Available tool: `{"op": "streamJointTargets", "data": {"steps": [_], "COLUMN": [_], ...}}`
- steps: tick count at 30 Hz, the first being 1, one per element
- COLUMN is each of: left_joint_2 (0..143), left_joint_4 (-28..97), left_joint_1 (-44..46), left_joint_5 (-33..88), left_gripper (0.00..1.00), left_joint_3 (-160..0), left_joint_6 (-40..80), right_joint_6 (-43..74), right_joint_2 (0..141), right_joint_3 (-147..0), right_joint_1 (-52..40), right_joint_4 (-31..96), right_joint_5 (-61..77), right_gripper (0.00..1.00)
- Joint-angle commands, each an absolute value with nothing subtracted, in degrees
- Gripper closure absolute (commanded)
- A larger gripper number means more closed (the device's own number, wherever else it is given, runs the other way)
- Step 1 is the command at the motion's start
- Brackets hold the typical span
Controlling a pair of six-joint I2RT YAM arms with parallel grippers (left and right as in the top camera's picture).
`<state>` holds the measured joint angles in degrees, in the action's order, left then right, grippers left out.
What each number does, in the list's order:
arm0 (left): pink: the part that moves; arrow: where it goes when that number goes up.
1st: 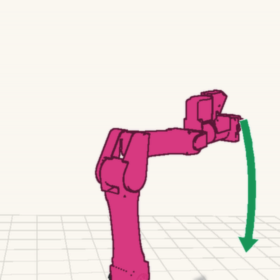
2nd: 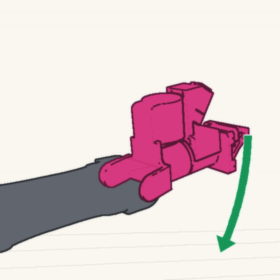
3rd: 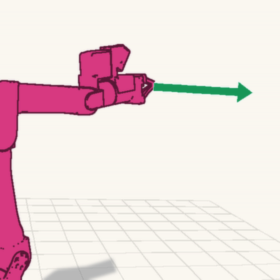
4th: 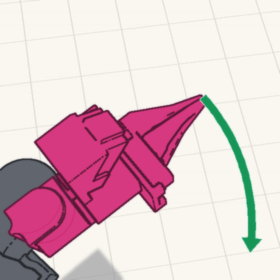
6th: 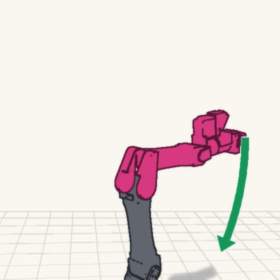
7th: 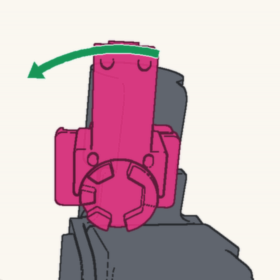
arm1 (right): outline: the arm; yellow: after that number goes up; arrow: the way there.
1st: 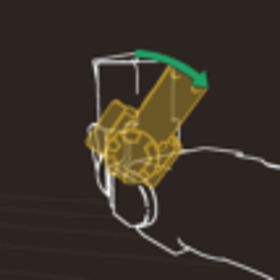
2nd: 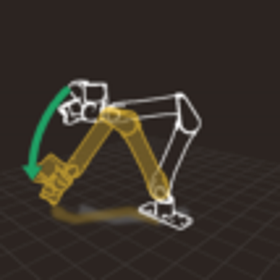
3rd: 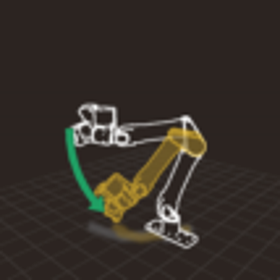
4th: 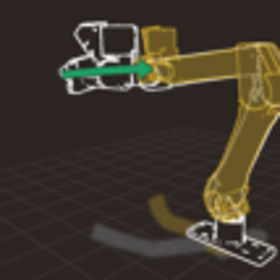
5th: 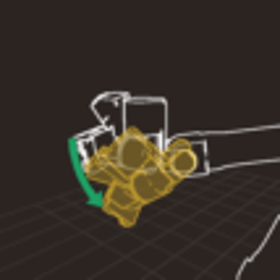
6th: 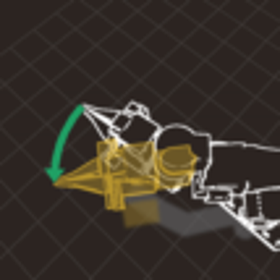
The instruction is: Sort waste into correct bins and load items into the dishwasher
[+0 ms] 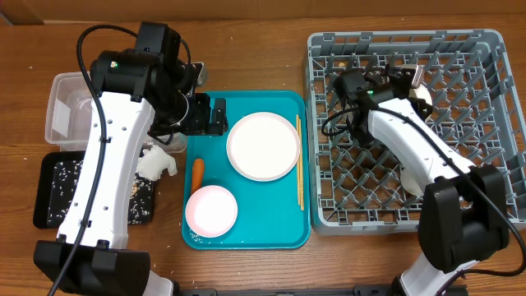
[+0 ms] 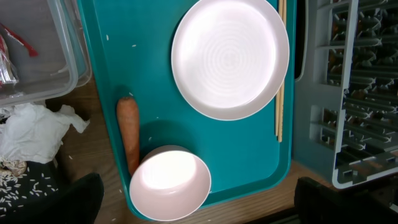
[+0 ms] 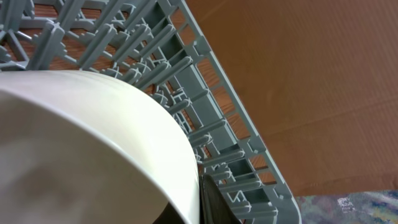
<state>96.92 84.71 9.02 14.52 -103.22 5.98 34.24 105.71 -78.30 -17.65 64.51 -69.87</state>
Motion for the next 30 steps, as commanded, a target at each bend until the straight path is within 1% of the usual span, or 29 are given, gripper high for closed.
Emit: {"op": "streamJointTargets", "data": {"steps": [1, 8, 13, 22, 30], "left_joint_2": [97.0, 97.0, 97.0, 97.0, 97.0], "left_joint_4": [84.8, 84.8, 84.8, 84.8, 84.8], "left_joint_1": [9.4, 9.4, 9.4, 9.4, 9.4], "left_joint_5": [14.4, 14.4, 14.4, 14.4, 14.4], "left_gripper": [0.00, 0.00, 0.00, 0.00, 0.00], "left_joint_3": [-103.9, -103.9, -103.9, -103.9, -103.9], "left_joint_6": [5.5, 5.5, 5.5, 5.5, 5.5], "right_joint_6": [34.0, 34.1, 34.0, 34.0, 34.3], "right_joint_2": [106.5, 106.5, 106.5, 106.5, 106.5], "right_joint_3": [-78.0, -77.9, -77.6, -77.6, -77.6], "right_joint_1": [-18.0, -21.9, -24.7, -27.1, -32.4], "right_joint_4": [64.3, 63.2, 62.2, 63.8, 64.1], "right_joint_5": [-68.3, -63.9, -63.7, -61.6, -60.5], "right_gripper": [0.96, 0.96, 0.93, 0.93, 0.91]}}
